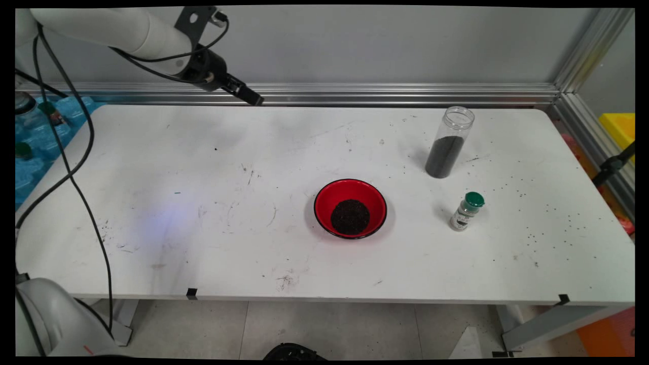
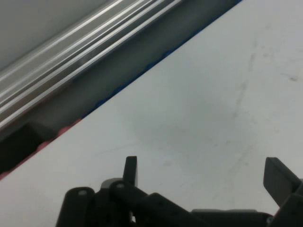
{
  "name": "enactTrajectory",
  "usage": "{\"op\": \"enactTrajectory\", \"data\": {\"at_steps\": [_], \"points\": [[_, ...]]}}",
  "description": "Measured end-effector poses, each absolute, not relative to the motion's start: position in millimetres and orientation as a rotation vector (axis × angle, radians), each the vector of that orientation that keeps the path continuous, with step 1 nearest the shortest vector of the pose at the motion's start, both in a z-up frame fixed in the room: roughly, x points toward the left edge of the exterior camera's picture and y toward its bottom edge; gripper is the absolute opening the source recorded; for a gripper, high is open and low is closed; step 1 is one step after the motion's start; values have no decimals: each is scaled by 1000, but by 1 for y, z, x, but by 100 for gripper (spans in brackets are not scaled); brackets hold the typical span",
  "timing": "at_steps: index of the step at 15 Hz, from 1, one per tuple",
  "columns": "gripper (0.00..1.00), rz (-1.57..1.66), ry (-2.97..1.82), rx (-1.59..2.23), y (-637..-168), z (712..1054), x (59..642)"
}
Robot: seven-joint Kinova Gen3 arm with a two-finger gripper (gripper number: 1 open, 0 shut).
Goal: Pick up the black seasoning powder from the table
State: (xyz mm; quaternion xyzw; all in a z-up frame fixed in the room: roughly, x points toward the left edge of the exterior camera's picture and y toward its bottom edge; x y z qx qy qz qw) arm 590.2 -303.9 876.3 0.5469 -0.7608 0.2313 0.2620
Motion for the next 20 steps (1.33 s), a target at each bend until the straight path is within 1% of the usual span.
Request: {"op": "enactTrajectory", "data": {"at_steps": [8, 20], "points": [[100, 560, -2159, 1200, -326, 874, 550], [100, 467, -2272, 837, -364, 844, 506]]}}
